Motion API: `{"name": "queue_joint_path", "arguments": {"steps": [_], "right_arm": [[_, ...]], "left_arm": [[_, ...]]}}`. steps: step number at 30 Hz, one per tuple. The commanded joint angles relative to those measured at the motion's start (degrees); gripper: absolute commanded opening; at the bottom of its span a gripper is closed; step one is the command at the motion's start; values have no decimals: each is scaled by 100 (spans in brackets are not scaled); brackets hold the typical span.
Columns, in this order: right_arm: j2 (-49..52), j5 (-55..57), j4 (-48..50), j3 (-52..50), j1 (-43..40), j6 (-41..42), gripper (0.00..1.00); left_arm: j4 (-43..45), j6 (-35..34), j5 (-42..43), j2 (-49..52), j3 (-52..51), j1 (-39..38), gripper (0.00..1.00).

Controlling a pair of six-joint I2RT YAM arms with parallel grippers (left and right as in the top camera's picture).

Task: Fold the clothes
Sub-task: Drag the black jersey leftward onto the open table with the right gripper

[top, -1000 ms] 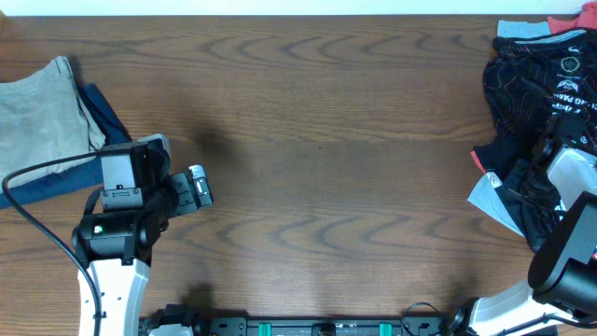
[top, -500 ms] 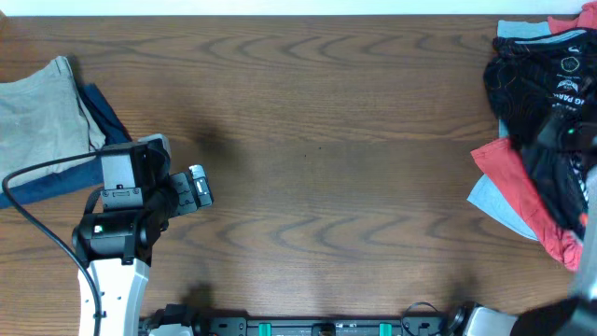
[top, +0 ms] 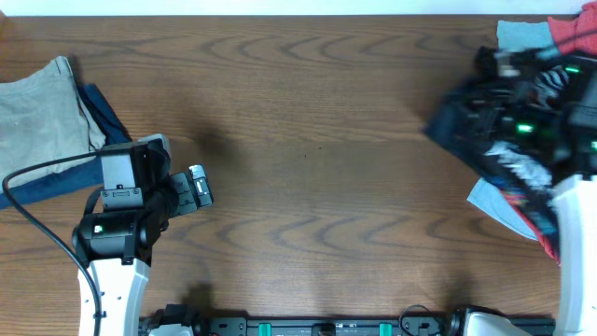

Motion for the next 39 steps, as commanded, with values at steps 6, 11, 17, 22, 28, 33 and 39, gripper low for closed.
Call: {"name": "queue_joint_path", "arguments": {"steps": [6, 11, 17, 22, 28, 33, 39], "right_arm": [[-50, 1971, -92, 9, 1921, -90, 99], [-50, 4627, -824, 9, 2076, 973, 99], [-52, 6260, -1705, 9, 1757, 1633, 99], [-52, 6312, -2122, 9, 1311, 1633, 99], [-52, 6288, -2468, 9, 824, 1633, 99], [-52, 6290, -2618, 9, 560, 1633, 99], [-52, 6290, -2719, 9, 461, 1633, 99]], "left_arm": [[-11, 13, -9, 7, 125, 4, 98], [-7, 11, -7, 7, 125, 4, 98], [31, -42, 0, 7, 125, 4, 98], [57, -706, 378, 9, 125, 4, 98], [293, -960, 1849, 195, 107, -35, 98], [293, -962, 2190, 654, 92, -470, 98], [426, -1318, 2186, 1449, 92, -1379, 98]]}}
